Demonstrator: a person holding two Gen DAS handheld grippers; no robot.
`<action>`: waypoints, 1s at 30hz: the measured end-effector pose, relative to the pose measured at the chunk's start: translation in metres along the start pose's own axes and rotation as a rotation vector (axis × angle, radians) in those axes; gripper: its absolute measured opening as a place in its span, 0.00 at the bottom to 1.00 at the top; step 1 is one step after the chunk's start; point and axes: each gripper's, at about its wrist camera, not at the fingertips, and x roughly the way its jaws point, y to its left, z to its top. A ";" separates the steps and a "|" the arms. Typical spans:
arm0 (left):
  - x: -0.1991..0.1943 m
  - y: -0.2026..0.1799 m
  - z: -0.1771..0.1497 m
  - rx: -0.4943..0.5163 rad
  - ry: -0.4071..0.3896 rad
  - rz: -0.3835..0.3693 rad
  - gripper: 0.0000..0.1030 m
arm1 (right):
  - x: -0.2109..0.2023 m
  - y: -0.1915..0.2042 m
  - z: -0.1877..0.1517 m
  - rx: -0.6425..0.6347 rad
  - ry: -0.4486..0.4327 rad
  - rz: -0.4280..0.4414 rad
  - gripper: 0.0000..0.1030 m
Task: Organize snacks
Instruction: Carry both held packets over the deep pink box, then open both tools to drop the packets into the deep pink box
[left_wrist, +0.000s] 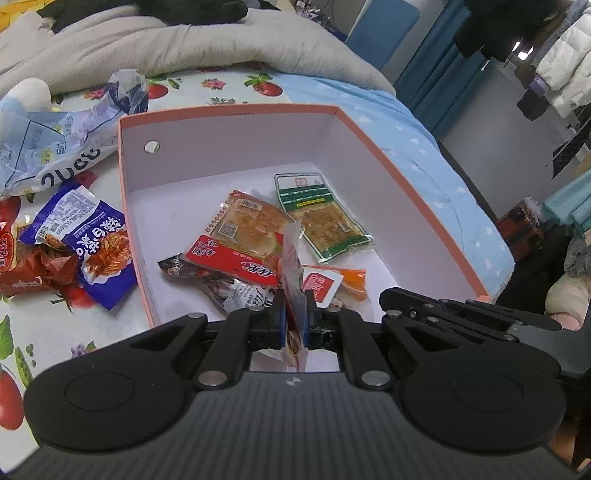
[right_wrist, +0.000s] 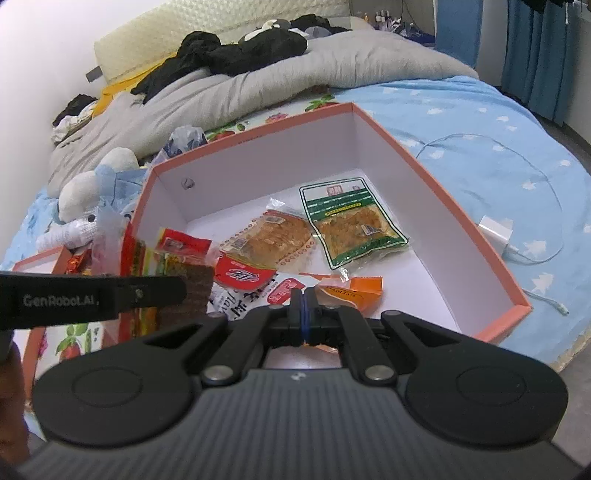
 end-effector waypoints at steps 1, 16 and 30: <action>0.002 0.001 0.000 0.000 0.003 0.000 0.09 | 0.002 0.000 0.000 0.000 0.003 0.000 0.03; -0.038 -0.003 -0.008 0.023 -0.067 0.014 0.43 | -0.030 0.010 -0.005 -0.003 -0.053 0.010 0.05; -0.155 -0.001 -0.065 0.018 -0.217 0.031 0.43 | -0.108 0.052 -0.041 -0.030 -0.161 0.055 0.05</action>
